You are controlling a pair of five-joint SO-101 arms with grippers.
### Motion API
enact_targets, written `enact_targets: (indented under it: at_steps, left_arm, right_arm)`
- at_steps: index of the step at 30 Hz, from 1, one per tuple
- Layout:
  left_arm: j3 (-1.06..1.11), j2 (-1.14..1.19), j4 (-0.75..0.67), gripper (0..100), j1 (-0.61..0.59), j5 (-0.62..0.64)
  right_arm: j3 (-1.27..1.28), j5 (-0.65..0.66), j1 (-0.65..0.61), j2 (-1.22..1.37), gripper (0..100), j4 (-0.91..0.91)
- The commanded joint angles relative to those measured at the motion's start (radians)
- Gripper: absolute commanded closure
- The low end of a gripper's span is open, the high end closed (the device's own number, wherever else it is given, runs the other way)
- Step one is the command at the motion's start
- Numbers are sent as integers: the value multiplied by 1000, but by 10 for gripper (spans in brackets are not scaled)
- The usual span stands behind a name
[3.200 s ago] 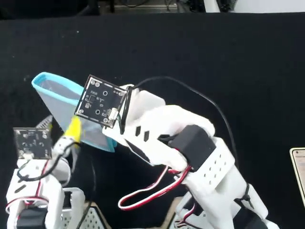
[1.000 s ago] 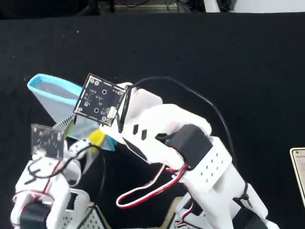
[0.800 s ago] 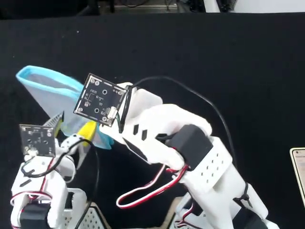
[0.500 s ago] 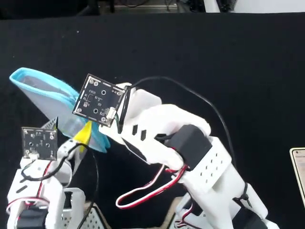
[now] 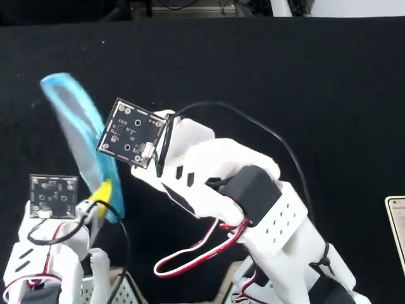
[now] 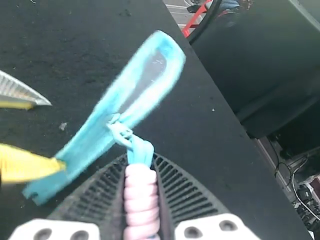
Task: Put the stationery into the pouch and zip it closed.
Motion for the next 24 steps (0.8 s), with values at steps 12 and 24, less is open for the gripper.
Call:
enact_targets:
  at_steps: [12,24]
  left_arm:
    - [-176,5,133,719,-94,-8]
    - [-286,5,170,719,-94,25]
  right_arm:
    - [-4,-9,-6,-33,987,-20]
    - [-4,-11,-6,-36,987,-20]
